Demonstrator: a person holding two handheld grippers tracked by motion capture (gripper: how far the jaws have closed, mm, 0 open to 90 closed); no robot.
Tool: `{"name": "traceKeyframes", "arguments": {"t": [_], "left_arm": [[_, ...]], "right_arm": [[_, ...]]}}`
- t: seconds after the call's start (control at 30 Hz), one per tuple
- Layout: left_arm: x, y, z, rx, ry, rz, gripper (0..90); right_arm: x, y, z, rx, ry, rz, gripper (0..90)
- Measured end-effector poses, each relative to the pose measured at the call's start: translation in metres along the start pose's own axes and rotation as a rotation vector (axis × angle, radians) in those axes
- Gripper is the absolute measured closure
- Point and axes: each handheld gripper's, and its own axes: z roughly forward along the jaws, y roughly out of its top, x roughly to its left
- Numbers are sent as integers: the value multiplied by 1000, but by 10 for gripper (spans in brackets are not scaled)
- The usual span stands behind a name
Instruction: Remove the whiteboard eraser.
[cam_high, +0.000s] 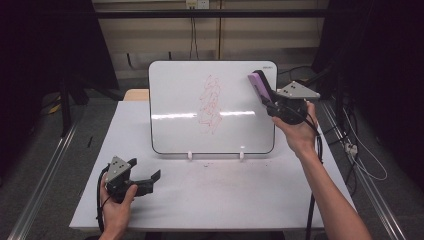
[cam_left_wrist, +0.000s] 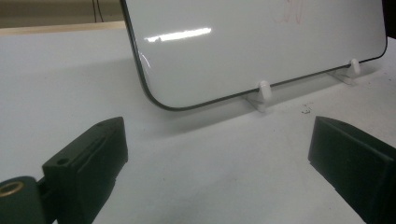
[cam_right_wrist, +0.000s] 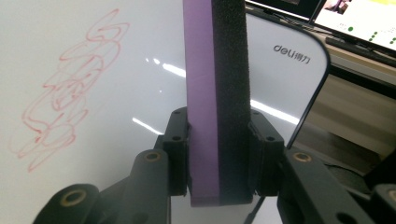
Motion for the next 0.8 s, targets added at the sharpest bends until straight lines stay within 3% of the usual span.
{"name": "traceKeyframes", "arguments": {"t": [0.17,0.43,0.8], "left_arm": [[0,1,-1,-9,3,-7,45],[2,1,-3,-28,27,-6,48],[4,3,-4,-50,18,-15,48]], "right_arm": [[9,-11,-5,-17,41,23,654],[16,-21,-15,-35,63,55,655],[31,-41,-24,-79,97,115,654]]}}
